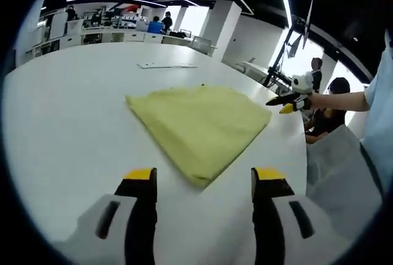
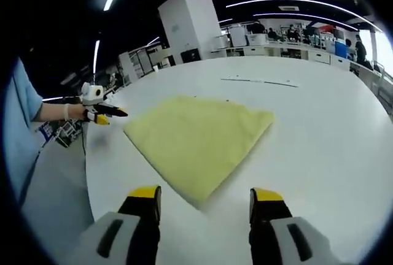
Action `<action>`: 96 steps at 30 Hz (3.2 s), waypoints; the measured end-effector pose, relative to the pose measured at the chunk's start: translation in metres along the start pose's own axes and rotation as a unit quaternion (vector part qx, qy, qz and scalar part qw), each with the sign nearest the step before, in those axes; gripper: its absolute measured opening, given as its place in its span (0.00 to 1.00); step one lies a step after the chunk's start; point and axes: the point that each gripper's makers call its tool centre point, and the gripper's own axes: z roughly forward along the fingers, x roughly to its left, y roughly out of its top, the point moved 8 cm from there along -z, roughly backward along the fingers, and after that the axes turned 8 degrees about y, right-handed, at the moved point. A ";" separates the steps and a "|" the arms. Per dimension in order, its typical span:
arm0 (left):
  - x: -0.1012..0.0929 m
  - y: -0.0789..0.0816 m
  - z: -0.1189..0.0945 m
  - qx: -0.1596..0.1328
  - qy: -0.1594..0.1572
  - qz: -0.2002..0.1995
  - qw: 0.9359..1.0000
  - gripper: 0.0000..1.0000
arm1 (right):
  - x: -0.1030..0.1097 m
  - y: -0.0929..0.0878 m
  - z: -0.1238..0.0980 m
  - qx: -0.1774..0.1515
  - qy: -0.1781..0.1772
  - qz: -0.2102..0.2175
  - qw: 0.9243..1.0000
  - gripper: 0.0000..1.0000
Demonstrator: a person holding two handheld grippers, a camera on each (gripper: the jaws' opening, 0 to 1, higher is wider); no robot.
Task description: Fold the garment on the visible template until the final outline fits inside the template.
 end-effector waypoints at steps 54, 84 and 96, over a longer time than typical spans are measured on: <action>0.000 -0.021 0.011 -0.001 0.004 -0.030 1.000 0.06 | 0.002 -0.014 0.011 0.033 0.013 -0.043 0.998 0.00; 0.004 -0.026 0.002 0.009 0.006 -0.031 0.999 0.00 | 0.004 -0.011 0.003 0.046 0.021 -0.052 0.997 0.00; -0.005 -0.037 -0.007 0.012 0.008 -0.049 0.999 0.00 | 0.014 -0.025 -0.005 0.041 0.019 -0.037 0.998 0.00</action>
